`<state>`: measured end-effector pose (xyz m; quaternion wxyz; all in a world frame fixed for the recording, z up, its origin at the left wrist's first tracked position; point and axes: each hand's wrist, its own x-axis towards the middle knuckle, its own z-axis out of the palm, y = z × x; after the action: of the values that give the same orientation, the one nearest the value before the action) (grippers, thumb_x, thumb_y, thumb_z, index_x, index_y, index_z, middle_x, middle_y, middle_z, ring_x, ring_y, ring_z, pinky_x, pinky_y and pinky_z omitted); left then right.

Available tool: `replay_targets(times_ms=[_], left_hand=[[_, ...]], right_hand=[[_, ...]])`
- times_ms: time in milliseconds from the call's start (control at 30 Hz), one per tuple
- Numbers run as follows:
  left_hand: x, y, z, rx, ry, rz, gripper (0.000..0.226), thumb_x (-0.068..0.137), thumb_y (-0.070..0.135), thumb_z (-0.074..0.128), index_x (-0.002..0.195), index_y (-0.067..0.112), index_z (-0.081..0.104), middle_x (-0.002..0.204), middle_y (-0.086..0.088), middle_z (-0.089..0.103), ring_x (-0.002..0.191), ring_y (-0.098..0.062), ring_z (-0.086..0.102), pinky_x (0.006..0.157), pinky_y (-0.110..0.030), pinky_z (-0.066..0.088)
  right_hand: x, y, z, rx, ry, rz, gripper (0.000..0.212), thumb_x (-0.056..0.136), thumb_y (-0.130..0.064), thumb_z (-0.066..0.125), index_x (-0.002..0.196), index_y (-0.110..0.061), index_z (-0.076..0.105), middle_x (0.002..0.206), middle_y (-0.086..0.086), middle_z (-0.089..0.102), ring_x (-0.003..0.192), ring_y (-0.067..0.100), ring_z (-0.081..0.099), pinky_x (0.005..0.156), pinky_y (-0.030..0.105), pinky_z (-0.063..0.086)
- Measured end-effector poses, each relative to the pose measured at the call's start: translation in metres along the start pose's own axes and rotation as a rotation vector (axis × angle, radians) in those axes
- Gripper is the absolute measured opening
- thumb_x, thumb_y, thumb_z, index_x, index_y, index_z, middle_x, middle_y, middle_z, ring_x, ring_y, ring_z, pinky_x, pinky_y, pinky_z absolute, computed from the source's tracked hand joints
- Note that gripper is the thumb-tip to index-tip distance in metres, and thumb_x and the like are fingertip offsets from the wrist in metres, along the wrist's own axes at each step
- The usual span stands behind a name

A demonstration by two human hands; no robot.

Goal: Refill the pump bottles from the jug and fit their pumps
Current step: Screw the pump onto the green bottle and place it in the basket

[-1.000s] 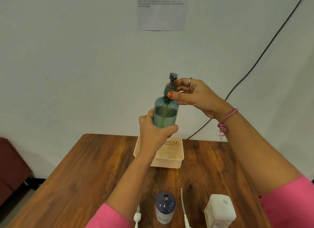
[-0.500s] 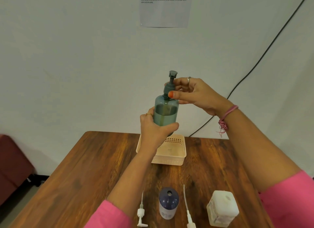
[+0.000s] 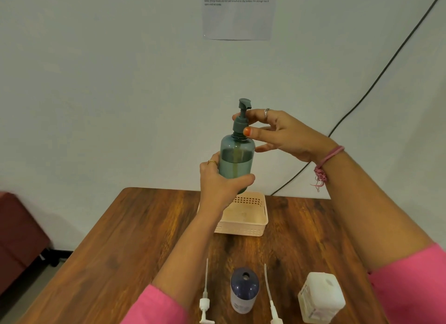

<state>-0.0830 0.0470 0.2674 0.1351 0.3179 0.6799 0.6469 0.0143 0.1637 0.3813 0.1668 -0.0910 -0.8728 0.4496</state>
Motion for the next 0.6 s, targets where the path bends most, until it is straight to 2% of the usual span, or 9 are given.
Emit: replay_targets(times_ms=[100,200,300,433,600], left_hand=[[0.000,0.000,-0.002,-0.002,0.003,0.004,0.076,0.063,0.027,0.086,0.128,0.028,0.046,0.122,0.000,0.043,0.103,-0.016,0.055,0.064,-0.018,0.055],[0.001,0.000,-0.005,-0.009,0.003,0.004,0.076,0.063,0.027,0.086,0.128,0.026,0.047,0.122,-0.001,0.043,0.103,-0.017,0.055,0.062,-0.017,0.054],[0.002,-0.003,-0.009,-0.006,0.003,0.009,0.074,0.062,0.027,0.086,0.127,0.025,0.049,0.122,-0.002,0.044,0.103,-0.017,0.056,0.060,-0.015,0.054],[0.005,-0.005,-0.011,-0.008,0.002,0.010,0.077,0.059,0.030,0.087,0.127,0.024,0.050,0.121,-0.005,0.047,0.105,-0.022,0.058,0.058,-0.015,0.054],[0.005,-0.004,-0.014,0.005,0.011,-0.008,0.079,0.062,0.027,0.087,0.130,0.024,0.047,0.123,-0.002,0.043,0.107,-0.021,0.056,0.073,-0.028,0.061]], right_hand=[[0.004,-0.002,0.012,-0.003,0.128,-0.040,0.041,0.087,-0.026,0.067,0.126,-0.023,0.055,0.121,-0.006,0.059,0.101,0.016,0.066,0.088,0.034,0.054],[0.007,-0.002,0.019,0.026,0.216,-0.082,0.032,0.086,-0.024,0.069,0.117,-0.020,0.060,0.113,-0.004,0.063,0.095,0.018,0.068,0.081,0.030,0.054],[0.006,-0.005,0.018,0.031,0.161,-0.040,0.029,0.090,-0.025,0.064,0.118,-0.027,0.060,0.117,-0.012,0.063,0.105,0.016,0.064,0.086,0.040,0.053],[0.007,-0.010,0.017,0.050,0.131,-0.023,0.029,0.091,-0.026,0.062,0.120,-0.033,0.059,0.125,-0.012,0.061,0.115,0.012,0.059,0.091,0.050,0.049],[0.007,-0.012,0.020,0.037,0.138,-0.005,0.030,0.088,-0.024,0.066,0.117,-0.029,0.061,0.119,-0.012,0.062,0.111,0.014,0.061,0.093,0.051,0.049]])
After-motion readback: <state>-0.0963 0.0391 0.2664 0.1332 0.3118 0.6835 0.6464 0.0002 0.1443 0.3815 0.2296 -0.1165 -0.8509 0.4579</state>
